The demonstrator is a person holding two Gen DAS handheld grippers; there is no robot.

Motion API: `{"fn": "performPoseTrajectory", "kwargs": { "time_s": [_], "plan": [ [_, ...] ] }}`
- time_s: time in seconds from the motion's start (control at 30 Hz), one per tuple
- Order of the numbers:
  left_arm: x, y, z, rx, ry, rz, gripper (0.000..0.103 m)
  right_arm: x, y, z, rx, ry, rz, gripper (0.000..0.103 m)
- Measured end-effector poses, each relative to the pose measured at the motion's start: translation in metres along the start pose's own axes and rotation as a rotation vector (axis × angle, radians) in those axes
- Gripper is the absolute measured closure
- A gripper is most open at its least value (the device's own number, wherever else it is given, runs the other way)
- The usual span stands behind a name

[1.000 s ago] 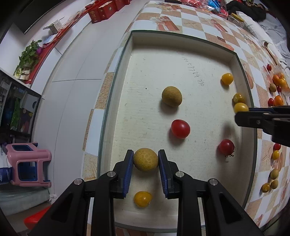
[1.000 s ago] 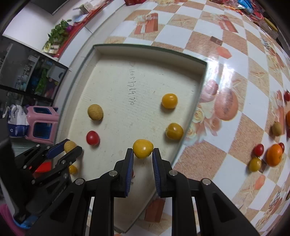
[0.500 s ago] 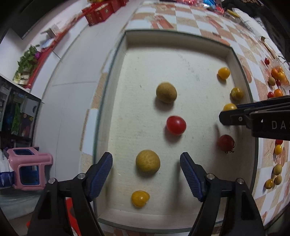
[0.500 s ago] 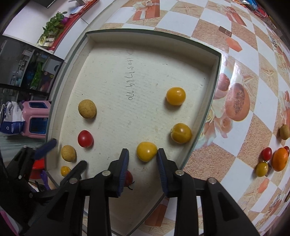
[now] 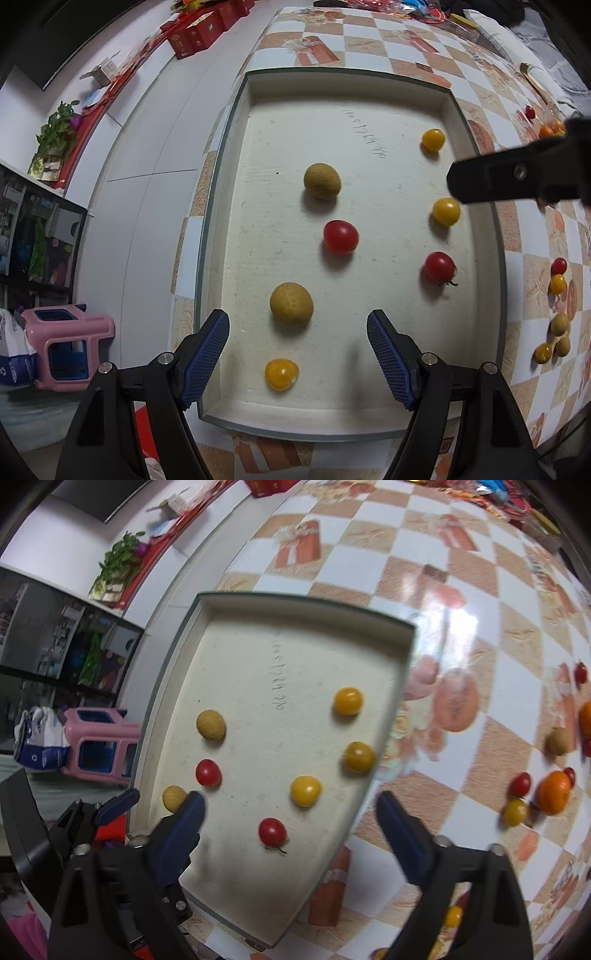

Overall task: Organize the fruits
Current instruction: 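Move both open grippers back over the fruits on the table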

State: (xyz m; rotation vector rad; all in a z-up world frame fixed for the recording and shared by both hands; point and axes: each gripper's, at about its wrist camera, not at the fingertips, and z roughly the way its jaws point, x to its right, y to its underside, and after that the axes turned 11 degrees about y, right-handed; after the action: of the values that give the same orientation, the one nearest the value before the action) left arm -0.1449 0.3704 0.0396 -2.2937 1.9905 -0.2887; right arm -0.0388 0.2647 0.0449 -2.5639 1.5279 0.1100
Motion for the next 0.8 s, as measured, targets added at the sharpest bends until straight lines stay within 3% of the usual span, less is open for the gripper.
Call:
{"fn": "performPoseTrajectory", "kwargs": {
  "time_s": [0.43,0.8],
  "plan": [
    [0.060,-0.001,-0.012,-0.007,0.044,0.140,0.025,0.084,0.053,-0.033,0.013,0.035,0.187,0.001],
    [0.121,-0.008,-0.015,-0.013,0.109,0.271,0.025,0.176,0.115,-0.027,-0.056,0.130,0.381,0.001]
  ]
}}
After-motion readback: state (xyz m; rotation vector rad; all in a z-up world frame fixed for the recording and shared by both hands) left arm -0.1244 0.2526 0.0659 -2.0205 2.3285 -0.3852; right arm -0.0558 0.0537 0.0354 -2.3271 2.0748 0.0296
